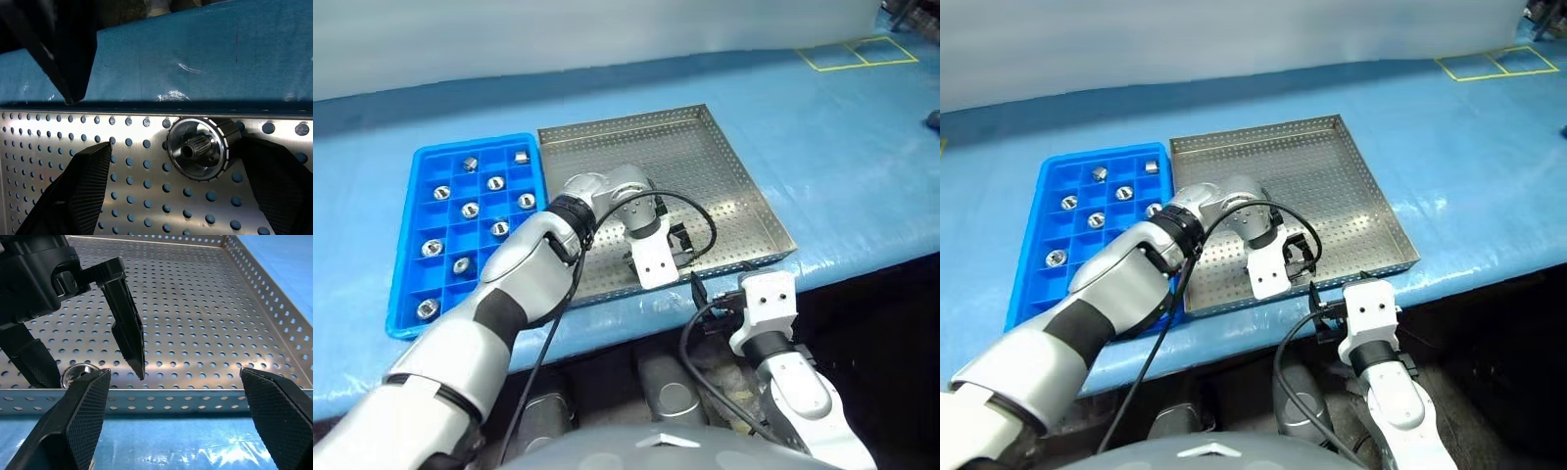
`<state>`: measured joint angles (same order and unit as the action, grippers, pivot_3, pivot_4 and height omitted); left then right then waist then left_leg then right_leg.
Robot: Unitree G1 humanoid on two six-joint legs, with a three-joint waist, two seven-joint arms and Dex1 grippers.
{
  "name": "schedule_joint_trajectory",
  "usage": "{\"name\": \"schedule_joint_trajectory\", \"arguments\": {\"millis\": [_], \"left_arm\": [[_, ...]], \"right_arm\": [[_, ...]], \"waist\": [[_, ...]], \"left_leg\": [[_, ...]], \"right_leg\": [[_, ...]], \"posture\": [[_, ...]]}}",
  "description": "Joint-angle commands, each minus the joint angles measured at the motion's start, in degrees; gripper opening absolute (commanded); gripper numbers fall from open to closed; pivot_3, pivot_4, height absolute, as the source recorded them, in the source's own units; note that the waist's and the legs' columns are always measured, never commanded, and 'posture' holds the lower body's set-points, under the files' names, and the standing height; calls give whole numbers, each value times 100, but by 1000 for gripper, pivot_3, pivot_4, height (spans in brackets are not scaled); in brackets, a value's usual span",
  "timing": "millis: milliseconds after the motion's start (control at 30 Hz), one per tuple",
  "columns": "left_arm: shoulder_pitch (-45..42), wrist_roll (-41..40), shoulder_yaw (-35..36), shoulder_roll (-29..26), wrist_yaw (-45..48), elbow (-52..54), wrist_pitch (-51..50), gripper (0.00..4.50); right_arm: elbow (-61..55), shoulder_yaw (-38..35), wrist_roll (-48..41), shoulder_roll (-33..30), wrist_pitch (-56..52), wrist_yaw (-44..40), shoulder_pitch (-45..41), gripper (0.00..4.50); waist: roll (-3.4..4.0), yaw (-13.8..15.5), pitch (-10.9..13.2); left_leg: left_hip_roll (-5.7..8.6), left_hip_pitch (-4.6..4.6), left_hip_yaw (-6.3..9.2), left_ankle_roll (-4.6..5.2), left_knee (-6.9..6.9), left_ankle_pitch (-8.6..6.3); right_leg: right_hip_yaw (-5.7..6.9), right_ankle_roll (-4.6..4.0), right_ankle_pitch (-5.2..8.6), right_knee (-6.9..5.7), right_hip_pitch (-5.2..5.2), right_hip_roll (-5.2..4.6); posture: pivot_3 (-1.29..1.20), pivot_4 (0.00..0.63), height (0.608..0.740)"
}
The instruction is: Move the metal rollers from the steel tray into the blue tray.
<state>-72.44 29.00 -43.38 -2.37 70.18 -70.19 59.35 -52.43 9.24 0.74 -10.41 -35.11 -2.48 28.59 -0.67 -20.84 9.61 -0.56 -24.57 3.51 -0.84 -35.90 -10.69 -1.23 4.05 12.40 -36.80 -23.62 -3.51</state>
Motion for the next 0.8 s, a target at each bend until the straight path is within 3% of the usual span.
{"name": "schedule_joint_trajectory", "arguments": {"millis": [33, 133, 333, 533, 700, 800], "left_arm": [[-6, -10, -2, 51, 398, -105, -33, 4500], [81, -111, 68, 79, 632, -104, -142, 3920], [220, -223, 171, 28, 1089, -71, -333, 1955], [290, -595, 623, -74, 1174, 37, -752, 1906], [521, -1602, 1772, -173, 738, 397, -1678, 1906], [919, -2079, 2464, -335, -55, 944, -2407, 1906]], "right_arm": [[-201, 7, 75, 62, 174, 78, 40, 4480], [-208, -17, 112, 104, 181, 108, 56, 4500], [-220, -59, 139, 134, 168, 118, 59, 4500], [-181, -77, 119, 120, 67, 72, -103, 4500], [-101, -33, 76, 91, -76, -30, -420, 4500], [22, -17, 27, 57, -167, -146, -694, 4500]], "waist": [[0, -65, 0], [0, -213, -1], [-2, -271, -3], [-2, -259, -3], [-2, -171, -2], [0, -20, -3]], "left_leg": [[0, 2, 0, 0, 0, 0], [-1, 8, 1, 0, 0, 0], [-1, 14, 0, 0, -1, 0], [-1, 13, 1, 2, 5, -1], [0, 10, 0, 3, 3, 0], [1, 9, 0, 4, -1, 0]], "right_leg": [[0, 0, 0, 0, 1, 0], [0, 0, 0, -2, 8, 0], [-5, 4, -2, -2, 14, -2], [-5, 31, -14, -2, 11, 0], [-6, 38, -17, -9, 4, 0], [-6, 46, -22, -10, 5, 0]], "posture": [[-469, 150, 740], [-472, 150, 740], [-462, 150, 740], [-420, 150, 740], [-361, 150, 740], [-277, 150, 740]]}}
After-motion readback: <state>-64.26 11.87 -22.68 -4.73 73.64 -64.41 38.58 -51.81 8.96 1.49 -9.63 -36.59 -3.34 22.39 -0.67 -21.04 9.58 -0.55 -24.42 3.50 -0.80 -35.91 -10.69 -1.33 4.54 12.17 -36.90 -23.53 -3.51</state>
